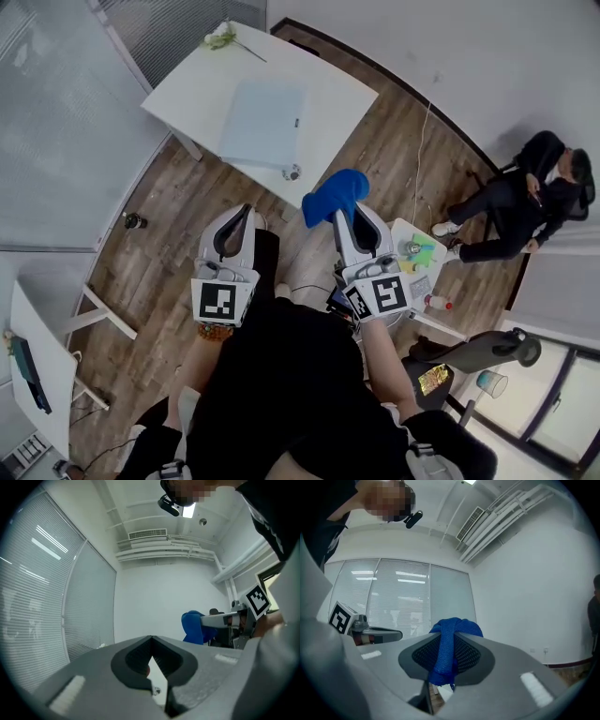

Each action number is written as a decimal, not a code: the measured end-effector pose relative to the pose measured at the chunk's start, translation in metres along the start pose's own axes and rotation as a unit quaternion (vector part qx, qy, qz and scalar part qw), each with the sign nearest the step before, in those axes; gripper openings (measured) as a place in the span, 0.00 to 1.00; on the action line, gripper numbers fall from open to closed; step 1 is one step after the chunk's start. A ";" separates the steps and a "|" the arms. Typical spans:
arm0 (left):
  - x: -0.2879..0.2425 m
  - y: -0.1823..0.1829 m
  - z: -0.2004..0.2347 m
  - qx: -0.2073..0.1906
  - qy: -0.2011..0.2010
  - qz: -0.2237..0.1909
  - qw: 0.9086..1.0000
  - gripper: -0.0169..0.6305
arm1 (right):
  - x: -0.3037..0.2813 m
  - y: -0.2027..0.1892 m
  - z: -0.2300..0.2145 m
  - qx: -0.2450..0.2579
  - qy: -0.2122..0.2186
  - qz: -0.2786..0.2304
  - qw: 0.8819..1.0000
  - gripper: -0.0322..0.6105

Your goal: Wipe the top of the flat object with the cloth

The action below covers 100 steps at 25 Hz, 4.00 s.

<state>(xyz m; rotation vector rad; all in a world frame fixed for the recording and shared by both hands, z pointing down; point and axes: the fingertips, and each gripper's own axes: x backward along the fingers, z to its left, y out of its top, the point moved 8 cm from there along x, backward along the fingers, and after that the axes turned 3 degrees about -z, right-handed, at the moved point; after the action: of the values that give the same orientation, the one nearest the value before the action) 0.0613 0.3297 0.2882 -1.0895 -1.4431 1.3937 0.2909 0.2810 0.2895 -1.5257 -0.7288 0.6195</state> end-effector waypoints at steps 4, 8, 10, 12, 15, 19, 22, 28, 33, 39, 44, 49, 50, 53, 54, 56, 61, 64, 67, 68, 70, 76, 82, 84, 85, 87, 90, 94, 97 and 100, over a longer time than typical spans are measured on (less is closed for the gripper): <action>-0.046 -0.030 0.031 0.004 -0.005 0.013 1.000 0.03 | -0.042 0.002 -0.026 0.019 -0.010 0.021 1.000 0.20; -0.094 -0.053 0.059 -0.003 -0.013 0.034 0.999 0.03 | -0.086 0.008 -0.057 0.027 -0.019 0.045 0.998 0.20; -0.115 -0.060 0.073 -0.001 -0.012 0.041 0.999 0.03 | -0.110 0.009 -0.073 0.034 -0.017 0.056 0.998 0.20; -0.132 -0.067 0.091 0.001 -0.015 0.046 0.999 0.03 | -0.139 0.005 -0.090 0.033 -0.016 0.065 0.997 0.20; -0.154 -0.084 0.118 -0.007 -0.035 0.060 0.998 0.03 | -0.187 -0.009 -0.112 0.020 -0.004 0.094 0.995 0.20; -0.170 -0.117 0.150 -0.017 -0.068 0.101 0.992 0.03 | -0.239 -0.042 -0.140 0.032 0.054 0.165 0.984 0.20; -0.185 -0.138 0.176 -0.026 -0.078 0.125 0.989 0.03 | -0.276 -0.062 -0.166 0.025 0.081 0.191 0.978 0.20; -0.205 -0.174 0.197 -0.035 -0.100 0.163 0.981 0.07 | -0.338 -0.120 -0.210 -0.004 0.122 0.243 0.962 0.21; -0.208 -0.201 0.194 0.007 -0.111 0.180 0.977 0.16 | -0.377 -0.172 -0.232 -0.031 0.132 0.291 0.947 0.21; -0.211 -0.244 0.200 -0.022 -0.130 0.258 0.957 0.27 | -0.417 -0.222 -0.248 -0.038 0.132 0.358 0.924 0.21; -0.214 -0.265 0.208 -0.049 -0.157 0.294 0.941 0.36 | -0.433 -0.252 -0.248 -0.064 0.124 0.402 0.905 0.22; -0.215 -0.287 0.203 -0.028 -0.181 0.317 0.930 0.52 | -0.441 -0.277 -0.245 -0.062 0.121 0.457 0.879 0.23; -0.216 -0.289 0.201 -0.026 -0.185 0.321 0.928 0.54 | -0.442 -0.281 -0.244 -0.062 0.118 0.464 0.876 0.23; -0.217 -0.296 0.196 -0.022 -0.197 0.340 0.919 0.57 | -0.446 -0.290 -0.242 -0.068 0.111 0.473 0.872 0.23; -0.217 -0.298 0.196 -0.024 -0.200 0.343 0.917 0.58 | -0.448 -0.292 -0.241 -0.068 0.107 0.474 0.871 0.23; -0.215 -0.302 0.197 -0.029 -0.206 0.350 0.913 0.59 | -0.451 -0.294 -0.240 -0.073 0.098 0.479 0.869 0.23; -0.211 -0.311 0.198 -0.015 -0.216 0.365 0.905 0.62 | -0.454 -0.298 -0.241 -0.096 0.094 0.493 0.860 0.22; -0.211 -0.312 0.197 -0.027 -0.219 0.368 0.903 0.62 | -0.455 -0.298 -0.239 -0.087 0.099 0.500 0.856 0.22; -0.214 -0.312 0.193 -0.043 -0.229 0.368 0.900 0.62 | -0.454 -0.299 -0.241 -0.098 0.095 0.503 0.853 0.21; -0.215 -0.312 0.191 -0.048 -0.233 0.368 0.899 0.62 | -0.454 -0.299 -0.241 -0.099 0.094 0.504 0.853 0.21; -0.216 -0.312 0.190 -0.054 -0.238 0.369 0.897 0.62 | -0.453 -0.298 -0.239 -0.097 0.095 0.505 0.852 0.21; -0.218 -0.312 0.191 -0.047 -0.241 0.362 0.900 0.62 | -0.448 -0.297 -0.236 -0.102 0.094 0.503 0.853 0.21; -0.217 -0.313 0.190 -0.044 -0.240 0.361 0.900 0.62 | -0.440 -0.298 -0.233 -0.113 0.093 0.499 0.854 0.21; -0.217 -0.312 0.191 -0.044 -0.239 0.361 0.900 0.62 | -0.439 -0.298 -0.231 -0.114 0.093 0.499 0.854 0.21; -0.217 -0.312 0.191 -0.044 -0.239 0.361 0.900 0.62 | -0.439 -0.298 -0.230 -0.115 0.093 0.498 0.854 0.21; -0.217 -0.312 0.191 -0.045 -0.238 0.361 0.901 0.62 | -0.437 -0.298 -0.228 -0.117 0.093 0.498 0.854 0.21; -0.217 -0.312 0.190 -0.045 -0.238 0.360 0.901 0.62 | -0.432 -0.297 -0.226 -0.119 0.094 0.497 0.855 0.21; -0.216 -0.313 0.190 -0.045 -0.238 0.357 0.902 0.62 | -0.425 -0.299 -0.221 -0.122 0.096 0.497 0.854 0.21; -0.216 -0.314 0.189 -0.044 -0.238 0.357 0.902 0.62 | -0.421 -0.300 -0.218 -0.123 0.099 0.497 0.853 0.21; -0.215 -0.314 0.190 -0.044 -0.238 0.356 0.903 0.62 | -0.417 -0.300 -0.214 -0.124 0.099 0.497 0.853 0.21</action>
<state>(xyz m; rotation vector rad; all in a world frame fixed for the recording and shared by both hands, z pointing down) -0.0729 0.0680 0.5959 -1.4937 -1.5110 2.2537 0.1538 -0.1662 0.5912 -2.1482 0.2266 1.1253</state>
